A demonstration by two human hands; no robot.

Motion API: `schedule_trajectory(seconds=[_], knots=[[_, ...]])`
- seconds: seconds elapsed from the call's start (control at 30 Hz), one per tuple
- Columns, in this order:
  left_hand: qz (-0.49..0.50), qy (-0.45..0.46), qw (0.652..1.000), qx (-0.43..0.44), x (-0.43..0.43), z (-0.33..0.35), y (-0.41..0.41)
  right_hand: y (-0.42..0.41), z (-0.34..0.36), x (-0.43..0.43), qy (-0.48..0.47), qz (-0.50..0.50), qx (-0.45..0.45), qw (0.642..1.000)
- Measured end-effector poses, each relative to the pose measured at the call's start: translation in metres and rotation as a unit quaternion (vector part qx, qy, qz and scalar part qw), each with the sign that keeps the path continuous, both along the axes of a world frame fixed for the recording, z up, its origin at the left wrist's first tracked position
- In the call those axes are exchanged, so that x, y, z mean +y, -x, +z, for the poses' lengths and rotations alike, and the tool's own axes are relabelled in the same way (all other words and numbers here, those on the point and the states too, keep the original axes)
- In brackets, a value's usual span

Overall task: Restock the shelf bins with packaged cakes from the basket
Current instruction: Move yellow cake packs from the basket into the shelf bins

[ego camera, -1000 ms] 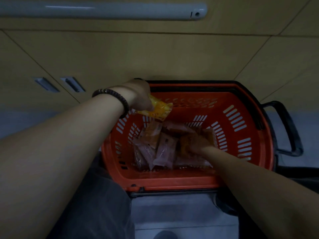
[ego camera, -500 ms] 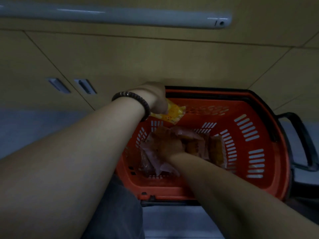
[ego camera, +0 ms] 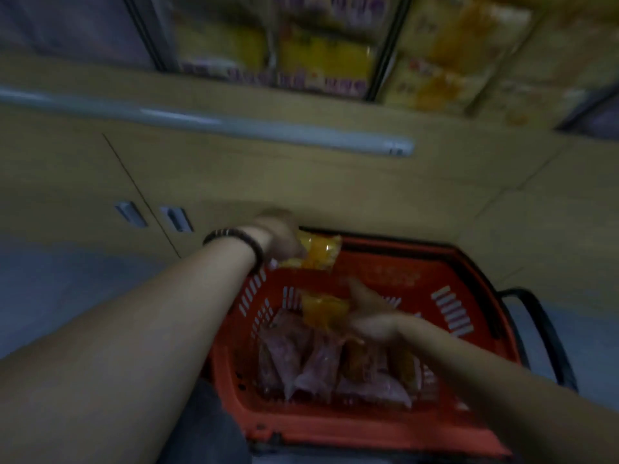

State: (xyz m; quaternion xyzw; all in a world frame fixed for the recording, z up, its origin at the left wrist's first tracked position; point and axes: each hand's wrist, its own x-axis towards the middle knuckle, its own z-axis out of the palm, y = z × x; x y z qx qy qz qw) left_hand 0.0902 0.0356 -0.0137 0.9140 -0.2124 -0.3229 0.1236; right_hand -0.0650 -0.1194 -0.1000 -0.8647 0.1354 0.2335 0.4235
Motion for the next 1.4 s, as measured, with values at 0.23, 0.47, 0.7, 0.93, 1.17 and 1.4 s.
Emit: schedule_trajectory(seconds=[0.23,0.47,0.7,0.93,1.17,1.4], knots=[[0.114,0.194,0.967,0.123,0.021,0.011,0.008,0.036,0.102,-0.028,-0.091,-0.206,-0.184,0.957],[0.202,0.392,0.858,0.265,0.009,0.046,0.033,0.033,0.16,-0.062,-0.239,-0.346,-0.267,0.867],[0.195,0.518,0.801,0.23,-0.019,0.078,0.05,0.05,0.181,-0.091,-0.397,-0.347,-0.29,0.799],[0.178,0.573,0.746,0.288,-0.019,0.084,0.059,0.064,0.189,-0.095,-0.438,-0.359,-0.303,0.766],[0.206,0.528,0.783,0.257,-0.035,0.084,0.076,0.067,0.189,-0.091,-0.34,-0.334,-0.363,0.801],[0.181,0.443,0.84,0.255,-0.046,0.079,0.089,0.059,0.181,-0.084,-0.234,-0.282,-0.248,0.897]])
